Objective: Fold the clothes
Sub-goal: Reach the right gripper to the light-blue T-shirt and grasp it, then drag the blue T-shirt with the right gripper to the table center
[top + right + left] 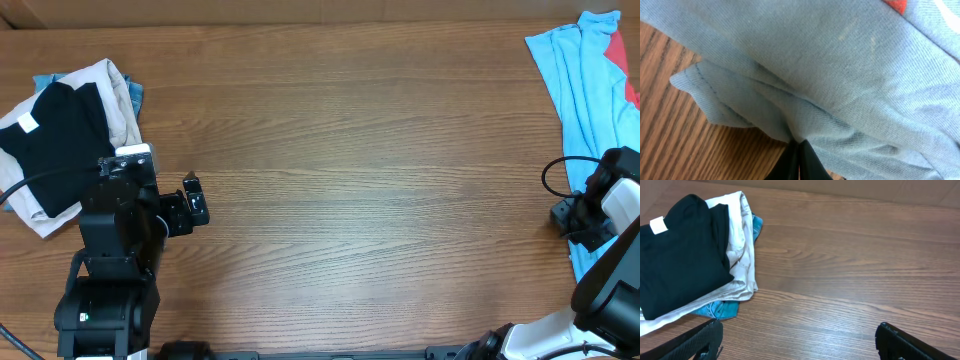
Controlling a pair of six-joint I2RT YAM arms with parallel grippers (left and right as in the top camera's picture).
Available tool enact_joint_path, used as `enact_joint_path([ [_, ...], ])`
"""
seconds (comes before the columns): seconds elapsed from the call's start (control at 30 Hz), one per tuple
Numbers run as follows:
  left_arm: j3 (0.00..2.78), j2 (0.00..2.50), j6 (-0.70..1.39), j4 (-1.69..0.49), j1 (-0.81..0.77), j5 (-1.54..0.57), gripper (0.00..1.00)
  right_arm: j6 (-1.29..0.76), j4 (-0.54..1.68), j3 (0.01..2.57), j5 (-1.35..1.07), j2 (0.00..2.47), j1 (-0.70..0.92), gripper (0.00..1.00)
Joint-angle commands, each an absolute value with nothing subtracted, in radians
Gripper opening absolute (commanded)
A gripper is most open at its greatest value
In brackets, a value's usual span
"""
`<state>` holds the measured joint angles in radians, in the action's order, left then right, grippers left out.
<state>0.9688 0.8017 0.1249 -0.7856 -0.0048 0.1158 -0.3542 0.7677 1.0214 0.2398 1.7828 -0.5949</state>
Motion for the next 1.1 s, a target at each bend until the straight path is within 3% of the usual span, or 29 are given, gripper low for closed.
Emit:
enact_joint_path([
  [0.0,0.994,0.801,0.128,-0.782,0.0,0.104,1.0,-0.39,0.78,1.048,0.242,1.766,-0.598,0.04],
  [0.27,0.994,0.801,0.128,-0.778,0.0,0.104,1.0,-0.383,0.995,1.29,0.177,1.612,-0.557,0.04],
  [0.4,0.993,0.801,0.128,-0.777,0.0,0.104,1.0,-0.271,1.06,1.417,0.085,1.534,-0.484,0.04],
  [0.63,0.994,0.801,0.128,-0.777,0.0,0.104,1.0,-0.099,1.113,1.57,0.05,1.42,-0.186,0.04],
  [0.9,0.993,0.801,0.128,-0.777,0.0,0.104,1.0,-0.096,0.987,1.572,-0.001,1.426,0.253,0.04],
  [1.07,0.993,0.804,0.128,-0.778,0.0,0.104,1.0,-0.105,0.882,1.572,-0.002,1.509,0.42,0.04],
])
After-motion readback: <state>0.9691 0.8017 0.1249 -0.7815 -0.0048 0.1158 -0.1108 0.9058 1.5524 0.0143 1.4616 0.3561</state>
